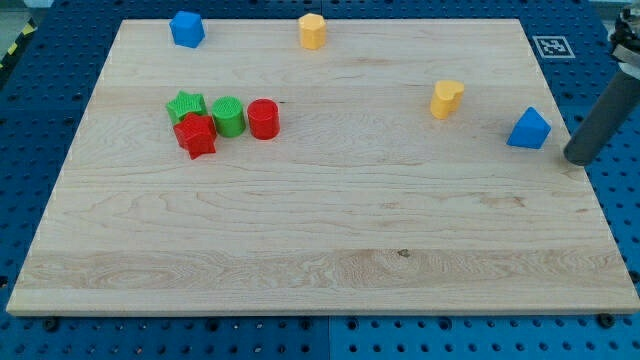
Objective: Place the arm at the top left corner
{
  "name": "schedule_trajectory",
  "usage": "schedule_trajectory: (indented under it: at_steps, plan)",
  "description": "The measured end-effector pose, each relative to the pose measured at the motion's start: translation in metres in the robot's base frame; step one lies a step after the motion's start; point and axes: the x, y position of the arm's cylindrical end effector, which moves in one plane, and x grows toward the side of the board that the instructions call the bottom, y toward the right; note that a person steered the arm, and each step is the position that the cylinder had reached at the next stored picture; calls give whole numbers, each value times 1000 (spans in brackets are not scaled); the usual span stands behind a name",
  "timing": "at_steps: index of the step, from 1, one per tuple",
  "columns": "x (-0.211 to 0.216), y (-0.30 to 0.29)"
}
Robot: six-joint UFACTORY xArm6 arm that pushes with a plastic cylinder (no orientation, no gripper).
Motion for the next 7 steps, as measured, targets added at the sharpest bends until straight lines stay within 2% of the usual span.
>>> schedule_trajectory:
  at_steps: [3,4,5,7]
  plan:
    - [-41,-71]
    - [-50,-114]
    - [-51,-183]
    - [-130,-320]
